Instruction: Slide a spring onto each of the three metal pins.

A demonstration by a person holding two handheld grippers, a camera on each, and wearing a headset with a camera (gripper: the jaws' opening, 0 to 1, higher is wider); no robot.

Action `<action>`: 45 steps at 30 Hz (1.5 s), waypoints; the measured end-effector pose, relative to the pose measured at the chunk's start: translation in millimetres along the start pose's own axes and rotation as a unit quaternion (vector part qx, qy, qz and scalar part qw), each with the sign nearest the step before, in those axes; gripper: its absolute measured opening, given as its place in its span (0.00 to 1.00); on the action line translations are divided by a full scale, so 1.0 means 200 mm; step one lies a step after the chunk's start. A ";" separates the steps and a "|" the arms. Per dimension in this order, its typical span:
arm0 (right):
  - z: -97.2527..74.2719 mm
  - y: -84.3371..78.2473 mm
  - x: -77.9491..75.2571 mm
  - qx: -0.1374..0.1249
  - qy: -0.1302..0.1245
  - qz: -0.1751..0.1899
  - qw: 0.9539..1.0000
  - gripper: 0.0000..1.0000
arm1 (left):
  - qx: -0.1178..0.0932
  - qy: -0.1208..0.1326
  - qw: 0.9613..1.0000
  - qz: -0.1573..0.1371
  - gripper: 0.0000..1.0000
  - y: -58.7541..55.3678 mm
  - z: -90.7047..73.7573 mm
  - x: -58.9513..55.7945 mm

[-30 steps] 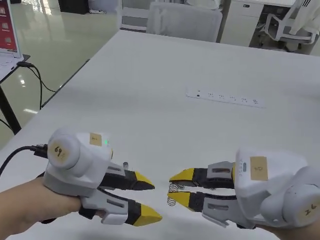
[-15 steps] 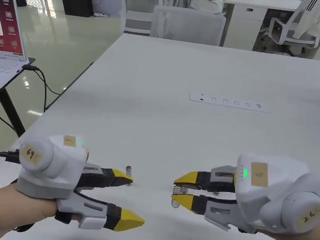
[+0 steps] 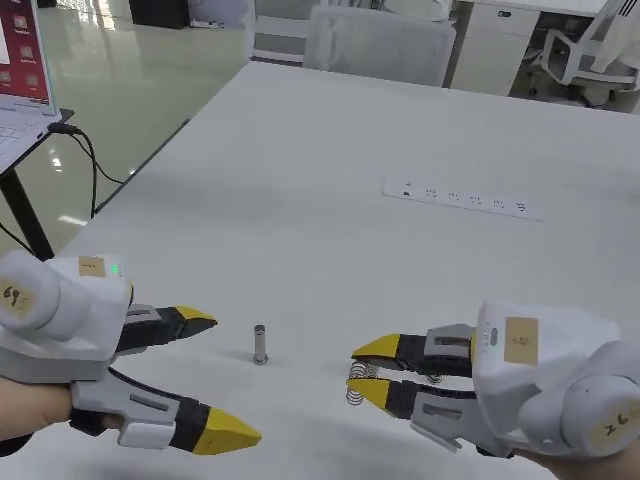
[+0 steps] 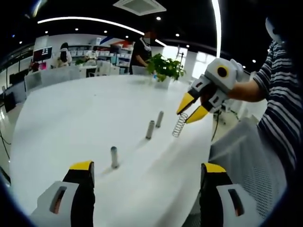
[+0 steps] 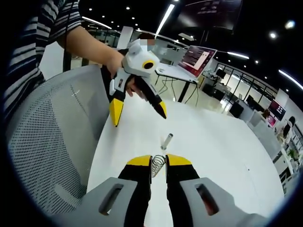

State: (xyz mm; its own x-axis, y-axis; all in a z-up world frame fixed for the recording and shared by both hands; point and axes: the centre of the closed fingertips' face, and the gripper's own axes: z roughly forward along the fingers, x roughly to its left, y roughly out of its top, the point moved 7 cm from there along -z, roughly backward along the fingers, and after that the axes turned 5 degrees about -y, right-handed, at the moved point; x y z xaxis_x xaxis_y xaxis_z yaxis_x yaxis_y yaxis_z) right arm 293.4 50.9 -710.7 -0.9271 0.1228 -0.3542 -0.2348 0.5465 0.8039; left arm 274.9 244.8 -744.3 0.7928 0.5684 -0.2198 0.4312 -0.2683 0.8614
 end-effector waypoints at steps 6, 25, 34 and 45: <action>0.03 0.00 0.00 0.000 0.002 0.001 1.000 0.08 | -0.004 0.007 1.000 -0.004 0.98 -0.01 -0.02 0.00; 0.30 0.04 0.01 -0.003 0.032 -0.015 0.999 0.08 | -0.008 0.021 1.000 -0.012 0.98 -0.03 -0.06 0.02; 0.39 0.11 -0.11 -0.030 -0.005 0.015 0.999 0.08 | -0.009 0.021 1.000 -0.015 0.98 -0.03 -0.06 0.02; 0.46 0.14 -0.24 -0.057 -0.046 0.108 0.992 0.08 | -0.009 0.024 1.000 -0.016 0.98 -0.03 -0.07 0.02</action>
State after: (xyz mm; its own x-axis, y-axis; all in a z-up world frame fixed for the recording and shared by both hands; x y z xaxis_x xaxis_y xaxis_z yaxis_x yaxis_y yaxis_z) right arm 358.6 136.8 -714.1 -0.9299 0.3044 -0.2065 -0.0704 0.4037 0.9122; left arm 269.9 259.1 -744.8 0.7568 0.6132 -0.2263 0.4482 -0.2348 0.8625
